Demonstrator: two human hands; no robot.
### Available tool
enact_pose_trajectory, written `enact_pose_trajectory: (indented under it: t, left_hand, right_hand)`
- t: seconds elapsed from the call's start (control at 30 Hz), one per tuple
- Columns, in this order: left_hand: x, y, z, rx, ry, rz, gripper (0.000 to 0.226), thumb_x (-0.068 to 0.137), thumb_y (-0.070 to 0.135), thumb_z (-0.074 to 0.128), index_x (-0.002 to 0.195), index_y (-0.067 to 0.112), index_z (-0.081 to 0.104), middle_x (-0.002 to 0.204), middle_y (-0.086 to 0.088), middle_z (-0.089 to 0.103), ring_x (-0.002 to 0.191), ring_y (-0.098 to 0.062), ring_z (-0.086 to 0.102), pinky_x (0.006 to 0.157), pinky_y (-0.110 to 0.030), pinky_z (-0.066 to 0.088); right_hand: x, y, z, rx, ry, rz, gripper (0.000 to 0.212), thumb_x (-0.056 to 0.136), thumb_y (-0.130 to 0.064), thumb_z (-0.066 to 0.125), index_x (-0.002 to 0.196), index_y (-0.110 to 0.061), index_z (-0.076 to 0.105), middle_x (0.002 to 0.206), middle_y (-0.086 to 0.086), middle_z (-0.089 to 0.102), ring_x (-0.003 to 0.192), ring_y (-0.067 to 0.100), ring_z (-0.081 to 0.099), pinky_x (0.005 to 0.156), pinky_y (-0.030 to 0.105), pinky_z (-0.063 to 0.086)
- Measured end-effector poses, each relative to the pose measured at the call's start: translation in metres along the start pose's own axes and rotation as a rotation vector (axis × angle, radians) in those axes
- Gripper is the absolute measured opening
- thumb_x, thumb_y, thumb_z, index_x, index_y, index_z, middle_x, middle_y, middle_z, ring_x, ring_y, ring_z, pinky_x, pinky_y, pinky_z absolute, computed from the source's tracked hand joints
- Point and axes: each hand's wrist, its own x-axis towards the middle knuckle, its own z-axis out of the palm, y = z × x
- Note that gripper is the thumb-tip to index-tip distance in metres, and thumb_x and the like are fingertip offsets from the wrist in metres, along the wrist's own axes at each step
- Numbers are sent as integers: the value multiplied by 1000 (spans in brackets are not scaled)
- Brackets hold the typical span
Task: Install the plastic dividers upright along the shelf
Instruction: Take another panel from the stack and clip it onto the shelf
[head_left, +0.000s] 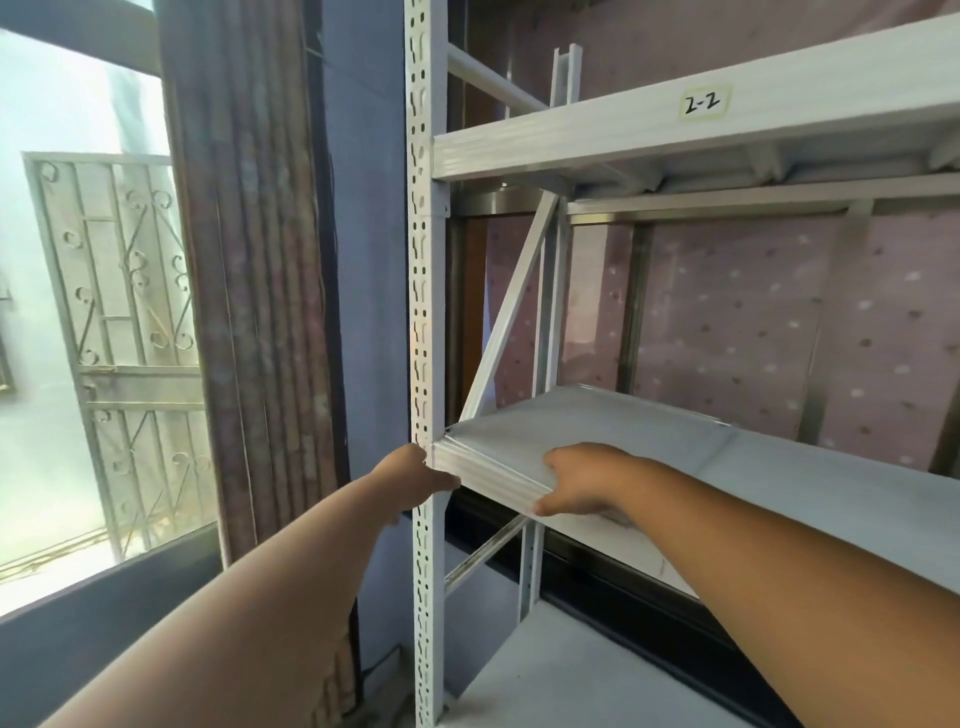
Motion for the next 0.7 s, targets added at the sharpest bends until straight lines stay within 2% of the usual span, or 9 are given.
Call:
enact_pose_trajectory:
  t: [0.07,0.2,0.3,0.4,0.53,0.57,0.63,0.67,0.7]
  left_hand:
    - [-1,1,7,-95,-32,-34,87,87,50,81,156,17,40,135,-9,58,106,-29,62,76,-46,63]
    - [-3,14,13,-253,-105,-56,75,87,51,81,145,16,49,101,-3,61,90,-27,69,83,-51,65]
    - [-9,33,12,-333,-124,-33,75,87,46,83,148,18,49,114,-10,65,95,-29,71,86,-52,65]
    - [-19,54,8,-422,-143,1,90,87,43,84,159,24,35,136,-16,61,108,-36,71,80,-48,64]
    - [-25,75,11,-533,-110,21,105,83,33,90,162,23,21,130,-15,56,105,-34,72,59,-40,63]
    - [-25,79,13,-581,-73,1,101,85,27,89,159,21,21,127,-15,58,100,-32,74,55,-39,63]
    - [-23,86,16,-729,-39,-43,70,96,18,77,146,15,29,123,-15,63,92,-28,73,52,-35,62]
    - [-23,89,16,-815,-46,-52,52,100,15,70,135,11,33,123,-16,65,90,-27,73,52,-35,63]
    - [-22,92,16,-886,-53,-47,47,100,10,70,129,3,35,122,-18,65,90,-28,73,52,-35,64]
  right_hand:
    - [-4,4,-3,-10,12,-4,70,84,-53,69,141,-19,47,137,7,55,117,28,55,95,37,48]
    - [-12,13,-5,46,49,0,78,80,-49,73,147,-22,43,143,6,53,122,29,53,98,39,49]
    - [-18,18,-5,101,92,-14,90,76,-48,75,153,-27,34,151,5,46,127,29,50,98,38,47]
    - [-24,23,-7,140,98,-27,94,74,-44,76,155,-30,31,154,4,42,129,29,49,99,37,47]
    - [-32,30,-11,243,143,-44,92,77,-40,78,155,-28,31,151,6,46,127,26,52,99,34,46]
    - [-35,33,-12,278,164,-46,91,77,-40,78,155,-27,32,150,7,47,127,26,52,100,34,46]
    - [-39,36,-16,344,217,-45,88,77,-39,79,153,-27,35,148,8,50,123,25,55,96,34,49]
    - [-42,39,-18,374,243,-44,86,78,-39,78,153,-28,36,146,7,52,117,24,57,88,32,51]
    - [-43,41,-20,401,261,-47,85,79,-38,77,152,-28,37,145,6,52,110,22,59,78,28,50]
